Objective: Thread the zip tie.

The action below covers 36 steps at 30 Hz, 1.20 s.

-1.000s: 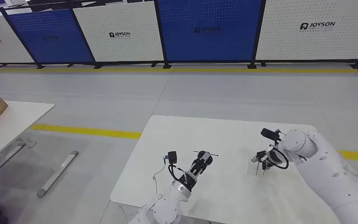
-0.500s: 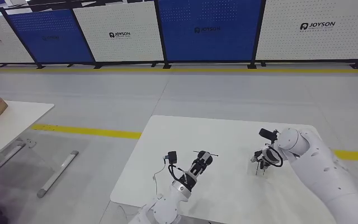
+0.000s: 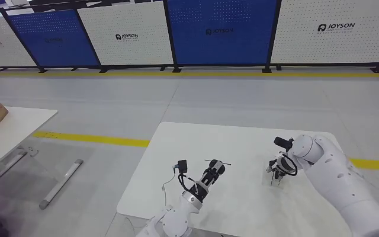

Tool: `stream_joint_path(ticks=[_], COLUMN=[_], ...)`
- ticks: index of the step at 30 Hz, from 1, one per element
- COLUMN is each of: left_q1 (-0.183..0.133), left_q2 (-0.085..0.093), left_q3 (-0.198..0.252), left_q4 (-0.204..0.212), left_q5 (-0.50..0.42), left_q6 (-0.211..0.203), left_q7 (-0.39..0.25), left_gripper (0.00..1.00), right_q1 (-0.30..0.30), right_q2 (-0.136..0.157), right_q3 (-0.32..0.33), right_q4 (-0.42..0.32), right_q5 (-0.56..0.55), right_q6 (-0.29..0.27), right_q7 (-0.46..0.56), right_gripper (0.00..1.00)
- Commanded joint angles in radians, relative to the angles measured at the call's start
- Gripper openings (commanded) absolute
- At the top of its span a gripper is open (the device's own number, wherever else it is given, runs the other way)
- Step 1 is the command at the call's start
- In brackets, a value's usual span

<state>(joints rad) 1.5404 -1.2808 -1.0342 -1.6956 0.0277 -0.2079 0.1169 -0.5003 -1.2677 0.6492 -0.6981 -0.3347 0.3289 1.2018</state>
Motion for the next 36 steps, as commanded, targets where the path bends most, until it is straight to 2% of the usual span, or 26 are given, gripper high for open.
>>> stream_joint_path(ticks=[1, 13, 16, 17, 24, 30, 36], left_q1=[0.000, 0.000, 0.000, 0.000, 0.000, 0.000, 0.000], left_q2=[0.000, 0.000, 0.000, 0.000, 0.000, 0.000, 0.000], left_q3=[0.000, 0.000, 0.000, 0.000, 0.000, 0.000, 0.000], left_q4=[0.000, 0.000, 0.000, 0.000, 0.000, 0.000, 0.000], left_q5=[0.000, 0.000, 0.000, 0.000, 0.000, 0.000, 0.000], left_q6=[0.000, 0.000, 0.000, 0.000, 0.000, 0.000, 0.000], left_q7=[0.000, 0.000, 0.000, 0.000, 0.000, 0.000, 0.000], left_gripper=[0.00, 0.00, 0.00, 0.00, 0.00, 0.00, 0.00], right_q1=[0.005, 0.038, 0.044, 0.046, 0.055, 0.043, -0.002], right_q2=[-0.007, -0.051, -0.060, -0.064, -0.075, -0.067, -0.029], right_q3=[-0.005, -0.031, -0.036, -0.037, -0.037, -0.027, 0.018], right_q4=[0.014, 0.107, 0.128, 0.137, 0.167, 0.142, 0.040], right_q5=[-0.001, -0.007, -0.010, -0.011, -0.022, -0.047, -0.069], right_q6=[0.000, -0.003, -0.010, -0.013, -0.032, -0.036, -0.021], right_q7=[0.000, 0.004, 0.005, 0.005, -0.003, -0.020, -0.046], right_gripper=[0.27, 0.20, 0.09, 0.00, 0.00, 0.00, 0.00])
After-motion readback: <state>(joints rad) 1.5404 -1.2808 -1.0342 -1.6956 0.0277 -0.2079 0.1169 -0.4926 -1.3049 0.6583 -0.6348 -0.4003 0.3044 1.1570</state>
